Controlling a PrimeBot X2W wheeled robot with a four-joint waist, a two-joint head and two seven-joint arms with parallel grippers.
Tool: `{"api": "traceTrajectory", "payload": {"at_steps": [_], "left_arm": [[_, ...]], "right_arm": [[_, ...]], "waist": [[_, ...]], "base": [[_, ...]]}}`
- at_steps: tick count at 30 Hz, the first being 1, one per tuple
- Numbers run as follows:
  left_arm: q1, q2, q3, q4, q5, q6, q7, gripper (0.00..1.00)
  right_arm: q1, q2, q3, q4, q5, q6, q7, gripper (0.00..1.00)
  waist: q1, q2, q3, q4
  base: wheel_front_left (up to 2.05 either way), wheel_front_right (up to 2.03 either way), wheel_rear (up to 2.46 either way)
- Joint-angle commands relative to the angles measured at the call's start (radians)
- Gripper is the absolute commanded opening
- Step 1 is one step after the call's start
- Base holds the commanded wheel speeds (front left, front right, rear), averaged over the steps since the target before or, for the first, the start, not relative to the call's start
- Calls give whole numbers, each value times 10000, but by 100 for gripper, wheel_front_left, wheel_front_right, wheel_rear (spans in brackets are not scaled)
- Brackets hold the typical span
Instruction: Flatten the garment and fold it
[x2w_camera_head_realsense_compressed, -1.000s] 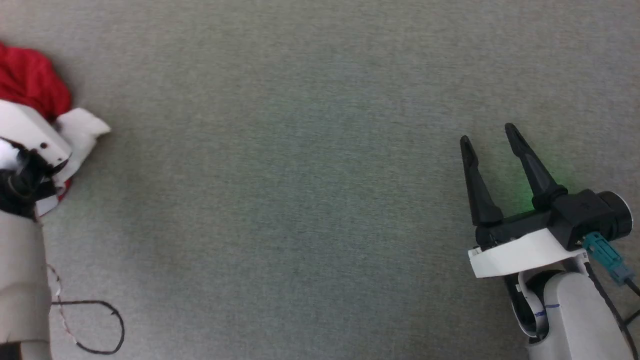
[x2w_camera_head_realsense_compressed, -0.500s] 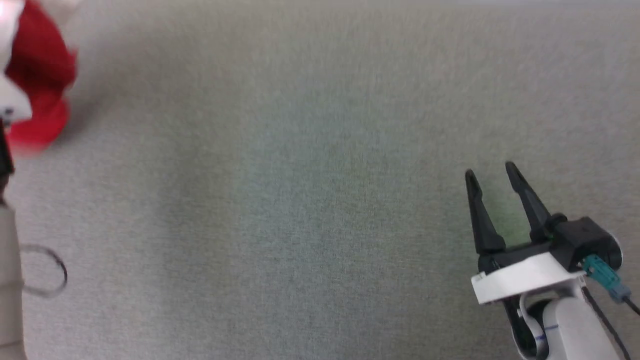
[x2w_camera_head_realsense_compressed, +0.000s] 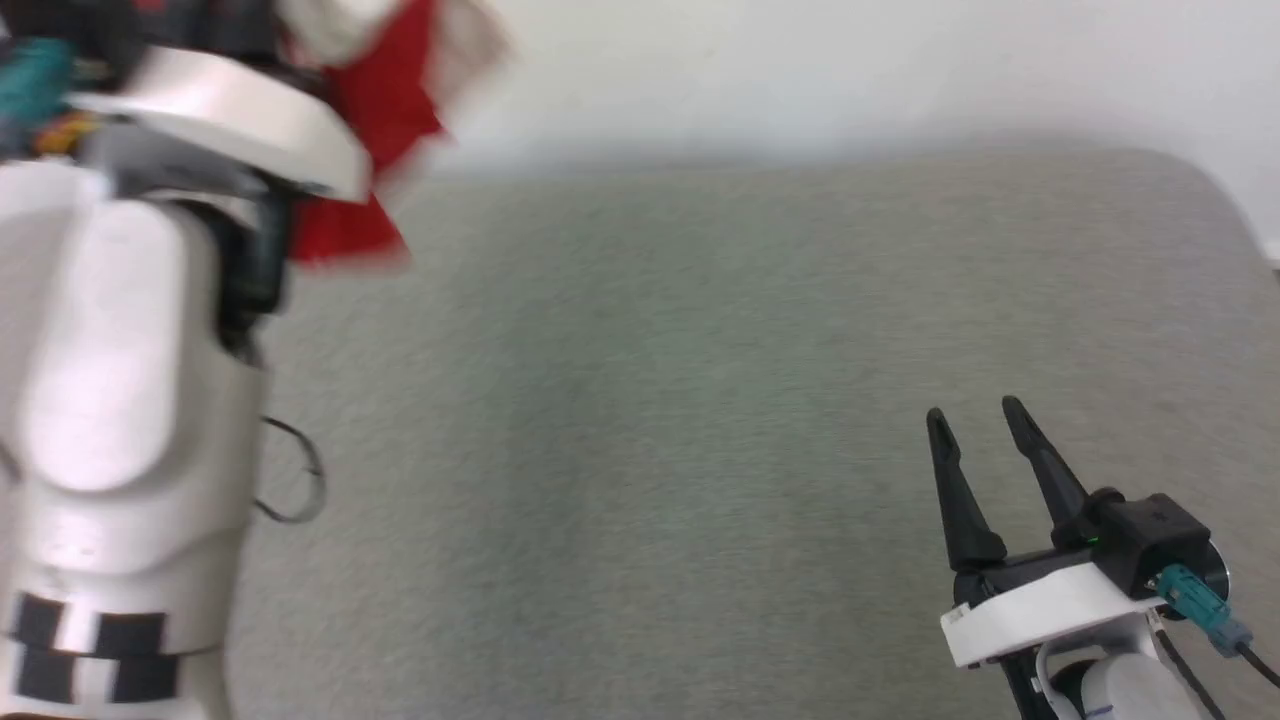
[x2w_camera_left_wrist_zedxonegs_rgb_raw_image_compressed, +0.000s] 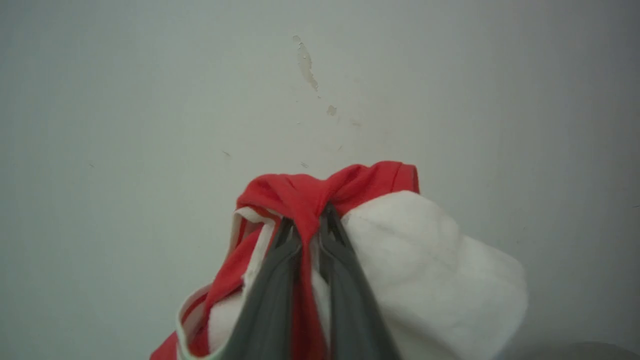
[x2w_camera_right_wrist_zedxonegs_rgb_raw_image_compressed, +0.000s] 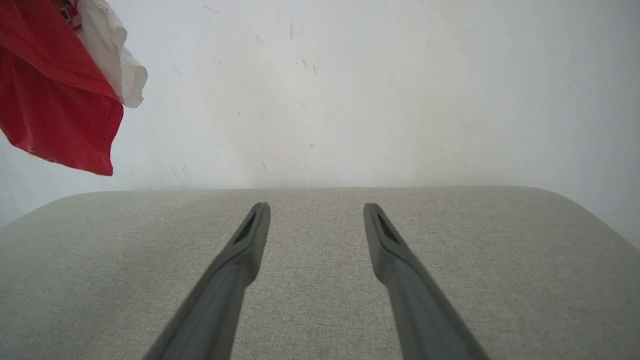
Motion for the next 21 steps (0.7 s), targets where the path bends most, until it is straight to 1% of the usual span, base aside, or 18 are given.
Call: {"api": "traceTrajectory", "payload": {"at_steps": [1, 7, 10, 12, 15, 18, 20, 21], "left_arm": [[130, -189, -192, 66, -104, -136, 106, 0], [1074, -1247, -897, 882, -865, -462, 724, 0], [1723, -1710, -1272, 1612, -1307, -642, 1413, 0], [2238, -1935, -1564, 2198, -1544, -679, 2093, 0], [2966, -2133, -2039, 3060, -1753, -635, 3256, 0], [3557, -2194, -2516, 3727, -1811, -656, 4329, 0], [3848, -2215, -2688, 3967, -1846, -592, 4793, 0], [3965, -2222, -2744, 4022, -1845, -536, 4915, 50]], "right_arm": [[148, 18, -16, -67, 17, -19, 11, 100], [348, 18, -15, -159, 68, -19, 134, 100], [386, 18, 25, -179, 102, -19, 196, 100], [388, 18, 46, -196, 127, -19, 223, 100], [368, 18, 100, -220, 161, -19, 251, 100], [388, 18, 179, -218, 176, -19, 276, 100], [431, 18, 198, -221, 173, -19, 292, 100], [458, 18, 193, -214, 173, -19, 310, 100]], "waist": [[2, 0, -761, -1305], [2, 0, -765, -1899], [2, 0, -761, -2082], [2, 0, -753, -2180], [2, 0, -728, -2302], [2, 0, -740, -2377], [2, 0, -742, -2382], [2, 0, -745, -2367]], "base": [[0, 0, 0], [0, 0, 0], [0, 0, 0], [0, 0, 0], [0, 0, 0], [0, 0, 0], [0, 0, 0], [0, 0, 0]]}}
